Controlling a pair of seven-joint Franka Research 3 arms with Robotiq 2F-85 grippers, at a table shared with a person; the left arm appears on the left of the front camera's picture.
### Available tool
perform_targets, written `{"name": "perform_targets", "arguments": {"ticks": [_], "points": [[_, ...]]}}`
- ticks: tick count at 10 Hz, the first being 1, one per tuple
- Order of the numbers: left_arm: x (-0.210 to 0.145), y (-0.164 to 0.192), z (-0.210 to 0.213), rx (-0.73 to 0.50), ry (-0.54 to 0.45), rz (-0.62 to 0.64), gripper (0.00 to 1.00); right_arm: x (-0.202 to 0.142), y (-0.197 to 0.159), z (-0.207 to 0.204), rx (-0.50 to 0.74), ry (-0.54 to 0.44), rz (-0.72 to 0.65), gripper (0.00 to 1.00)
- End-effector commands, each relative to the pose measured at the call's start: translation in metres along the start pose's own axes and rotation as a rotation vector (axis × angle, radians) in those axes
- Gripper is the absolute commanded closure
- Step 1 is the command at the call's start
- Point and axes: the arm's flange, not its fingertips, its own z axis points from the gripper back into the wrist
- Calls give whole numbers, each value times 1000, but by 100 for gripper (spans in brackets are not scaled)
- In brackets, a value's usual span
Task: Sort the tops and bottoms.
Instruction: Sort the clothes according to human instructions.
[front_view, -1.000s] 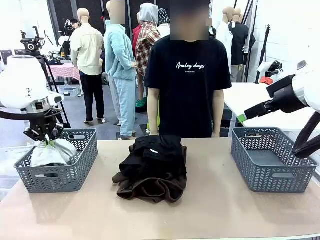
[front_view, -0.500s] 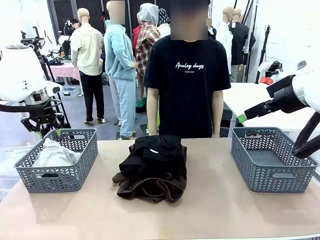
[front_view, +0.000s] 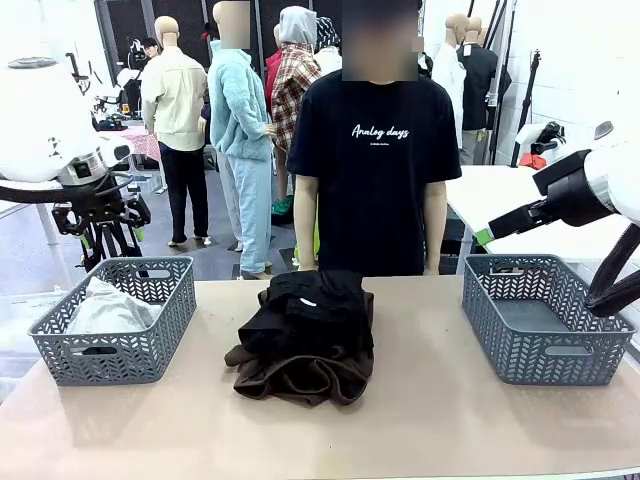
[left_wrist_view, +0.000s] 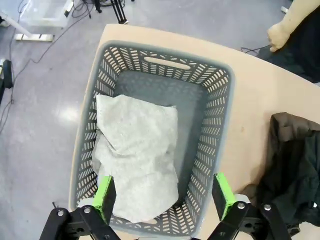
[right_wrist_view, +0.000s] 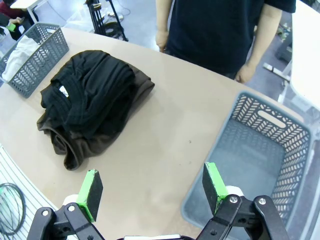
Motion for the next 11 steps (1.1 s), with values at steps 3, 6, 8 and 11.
{"name": "perform_targets", "arguments": {"ticks": [3,6,8,11], "points": [[3,14,-8,21,1,19,0,0,0,-2,13,-6,-13,0],[3,14,-8,21,1,19,0,0,0,-2,13,-6,-13,0],[3,14,-8,21,1,19,0,0,0,-2,13,-6,-13,0],[3,14,-8,21,1,19,0,0,0,-2,13,-6,-13,0]]}}
